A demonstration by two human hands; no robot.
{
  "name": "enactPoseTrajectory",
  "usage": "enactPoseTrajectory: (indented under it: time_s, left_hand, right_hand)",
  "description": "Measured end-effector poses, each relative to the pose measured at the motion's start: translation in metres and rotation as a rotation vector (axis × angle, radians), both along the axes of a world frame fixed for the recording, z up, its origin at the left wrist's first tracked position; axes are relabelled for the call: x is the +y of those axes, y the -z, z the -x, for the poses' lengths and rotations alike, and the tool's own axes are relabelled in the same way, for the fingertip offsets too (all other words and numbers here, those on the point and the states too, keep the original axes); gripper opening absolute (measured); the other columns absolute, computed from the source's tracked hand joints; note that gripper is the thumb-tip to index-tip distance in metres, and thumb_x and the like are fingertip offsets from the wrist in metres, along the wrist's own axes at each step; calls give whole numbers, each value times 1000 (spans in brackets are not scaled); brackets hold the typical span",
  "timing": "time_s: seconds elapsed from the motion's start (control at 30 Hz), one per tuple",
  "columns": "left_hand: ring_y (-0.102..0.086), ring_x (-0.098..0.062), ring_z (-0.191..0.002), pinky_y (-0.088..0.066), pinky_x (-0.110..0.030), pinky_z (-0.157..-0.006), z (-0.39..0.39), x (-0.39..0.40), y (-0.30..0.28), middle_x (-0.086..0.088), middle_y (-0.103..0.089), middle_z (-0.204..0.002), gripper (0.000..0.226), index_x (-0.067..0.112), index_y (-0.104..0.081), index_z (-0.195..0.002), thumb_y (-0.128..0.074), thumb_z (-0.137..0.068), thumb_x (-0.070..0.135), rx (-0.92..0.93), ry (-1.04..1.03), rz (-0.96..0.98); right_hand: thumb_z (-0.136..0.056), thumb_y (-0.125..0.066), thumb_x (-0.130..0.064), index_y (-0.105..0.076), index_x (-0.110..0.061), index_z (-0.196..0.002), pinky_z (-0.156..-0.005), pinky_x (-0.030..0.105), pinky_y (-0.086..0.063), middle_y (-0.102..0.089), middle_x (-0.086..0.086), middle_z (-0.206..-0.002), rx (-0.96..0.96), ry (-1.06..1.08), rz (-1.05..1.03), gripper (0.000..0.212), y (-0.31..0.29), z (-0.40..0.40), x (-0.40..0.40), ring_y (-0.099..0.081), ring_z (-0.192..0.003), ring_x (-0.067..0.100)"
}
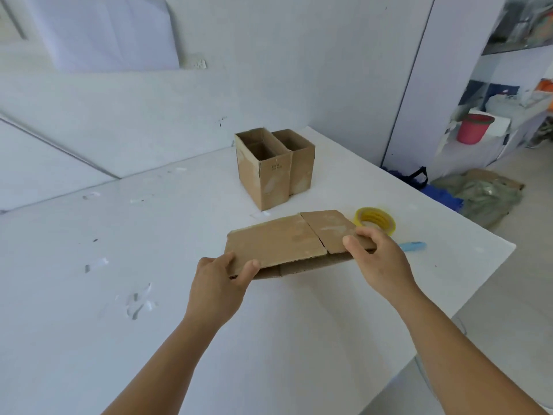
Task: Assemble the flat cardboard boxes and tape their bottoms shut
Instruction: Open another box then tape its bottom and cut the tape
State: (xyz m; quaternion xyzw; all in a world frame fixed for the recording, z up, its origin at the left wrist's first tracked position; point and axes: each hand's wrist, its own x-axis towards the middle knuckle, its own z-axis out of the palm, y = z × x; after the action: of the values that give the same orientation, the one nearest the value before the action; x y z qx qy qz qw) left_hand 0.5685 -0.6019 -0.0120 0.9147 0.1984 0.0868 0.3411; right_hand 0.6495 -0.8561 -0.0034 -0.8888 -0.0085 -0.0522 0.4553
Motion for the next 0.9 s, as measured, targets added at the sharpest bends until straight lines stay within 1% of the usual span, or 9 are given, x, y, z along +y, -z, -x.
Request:
enactPoseTrajectory:
  time_s: [0.1,0.17,0.33,0.43,0.53,0.6,0.63,0.77,0.9]
  left_hand:
    - [-58,-22,-68,-43,-31,-59,-15,-12,-14,-6,-63,-77,58,12,-69,-96,-43,-82,63,-10,-87,-7]
    - [-49,-17,-54,-37,-27,-52,-23,-22,-25,-1,-52,-58,62,8,-65,-74,-38,-85,63,10,-134,-16]
    - [-38,-8,-41,-30,-25,-49,-41,-48,-52,9,-36,-38,67,20,-44,-38,-35,-86,66,47,-261,55]
    - [-40,-13,-52,-33,-26,-56,-49,-67,-68,7,-41,-51,63,20,-40,-48,-34,-84,70,-34,-302,233]
    - [-58,-13,-77,-41,-26,-68,-47,-83,-75,6,-60,-80,46,22,-59,-83,-46,-82,66,-139,-298,358]
    - [-61,-9,-90,-42,-24,-67,-43,-93,-76,9,-63,-98,40,27,-54,-109,-62,-80,53,-217,-368,426]
    - [-61,-6,-91,-41,-23,-65,-42,-98,-76,10,-62,-102,42,28,-51,-112,-67,-78,45,-260,-414,468]
    - [-61,1,-84,-40,-19,-62,-38,-108,-71,11,-66,-96,26,22,-59,-101,-71,-79,31,-391,-535,473]
    - [-63,-10,-86,-42,-22,-67,-41,-112,-63,8,-67,-89,15,21,-66,-90,-69,-81,33,-469,-594,486]
  right_hand:
    - [-83,-57,-49,-57,-28,-111,-74,22,-41,-57,-19,-103,0,-93,-74,35,-8,-31,-4,-54,-98,7]
    - [-82,-60,-47,-56,-28,-109,-72,21,-45,-57,-19,-97,-13,-159,-89,33,-14,-52,-8,-56,-90,4]
    - [-90,-52,-43,-57,-29,-105,-69,22,-43,-63,-14,-96,-83,-380,35,21,-37,-96,-21,-58,-87,7]
    - [-92,-45,-45,-59,-27,-90,-66,20,-42,-64,-12,-84,-129,-460,67,23,-51,-113,-24,-59,-85,13]
    - [-94,-40,-46,-55,-11,-70,-69,34,-46,-63,7,-71,-149,-470,57,45,-59,-123,-26,-64,-80,26]
    - [-94,-40,-45,-50,-7,-63,-70,39,-48,-63,14,-66,-143,-479,24,50,-63,-127,-27,-64,-75,30]
    - [-93,-42,-43,-51,-7,-61,-69,39,-49,-63,12,-63,-133,-491,15,49,-64,-129,-28,-64,-72,30]
    - [-84,-51,-36,-56,-8,-58,-62,32,-47,-61,2,-51,-70,-552,31,39,-66,-133,-33,-63,-63,24]
    - [-83,-53,-35,-52,-17,-51,-54,29,-39,-58,3,-52,-59,-584,88,37,-56,-134,-39,-58,-61,22]
